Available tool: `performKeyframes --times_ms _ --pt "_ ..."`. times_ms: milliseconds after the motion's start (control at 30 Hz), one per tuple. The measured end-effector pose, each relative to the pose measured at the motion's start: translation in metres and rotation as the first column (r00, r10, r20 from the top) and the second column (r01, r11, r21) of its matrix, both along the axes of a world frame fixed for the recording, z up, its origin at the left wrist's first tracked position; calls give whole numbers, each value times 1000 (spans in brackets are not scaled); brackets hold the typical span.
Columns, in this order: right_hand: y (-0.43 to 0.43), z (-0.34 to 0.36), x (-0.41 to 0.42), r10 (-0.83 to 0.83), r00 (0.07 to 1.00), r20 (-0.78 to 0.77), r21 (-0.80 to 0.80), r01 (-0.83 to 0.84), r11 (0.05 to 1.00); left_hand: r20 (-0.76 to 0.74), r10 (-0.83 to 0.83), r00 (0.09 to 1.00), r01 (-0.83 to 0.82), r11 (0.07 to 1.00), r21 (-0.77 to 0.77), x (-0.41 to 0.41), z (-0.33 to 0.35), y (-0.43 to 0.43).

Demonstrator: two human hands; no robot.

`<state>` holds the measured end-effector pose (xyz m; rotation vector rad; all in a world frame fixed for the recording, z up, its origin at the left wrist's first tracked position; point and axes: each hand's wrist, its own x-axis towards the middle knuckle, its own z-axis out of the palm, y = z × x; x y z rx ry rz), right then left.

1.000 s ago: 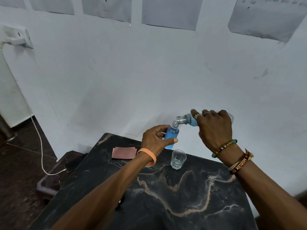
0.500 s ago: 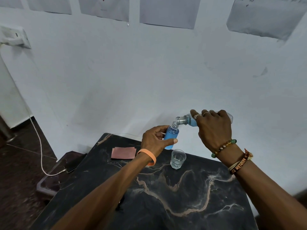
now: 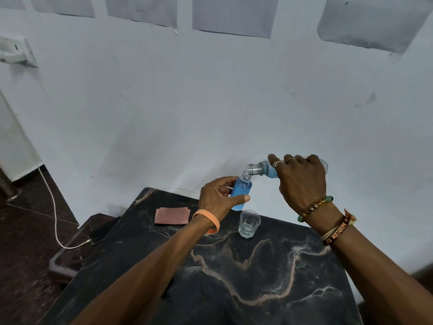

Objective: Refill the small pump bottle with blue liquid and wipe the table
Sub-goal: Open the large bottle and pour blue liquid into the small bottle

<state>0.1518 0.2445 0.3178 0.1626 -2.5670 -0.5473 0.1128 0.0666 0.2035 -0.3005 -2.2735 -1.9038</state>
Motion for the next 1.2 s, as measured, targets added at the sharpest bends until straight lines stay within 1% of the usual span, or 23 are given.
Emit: performKeyframes --times_ms 267,367,500,867,1033,1200 --pt "3 -2 1 -11 1000 4 -16 11 1000 12 4 1000 -4 1000 3 2 0 2" --pt "5 -7 0 -4 1000 -8 -74 4 997 15 6 1000 -6 1000 4 2 0 2" --pt "10 -21 -3 -3 1000 24 -173 7 985 30 7 1000 -8 1000 12 1 -4 0" --pt "9 -46 -5 33 999 29 -344 -21 939 46 17 999 -18 1000 15 0 -7 -6" --pt "7 -54 -4 18 997 69 -386 10 923 53 15 998 -16 1000 9 -1 -8 -8" --pt "3 -59 -3 7 994 112 -394 38 919 70 20 997 -22 1000 22 0 -11 -9"
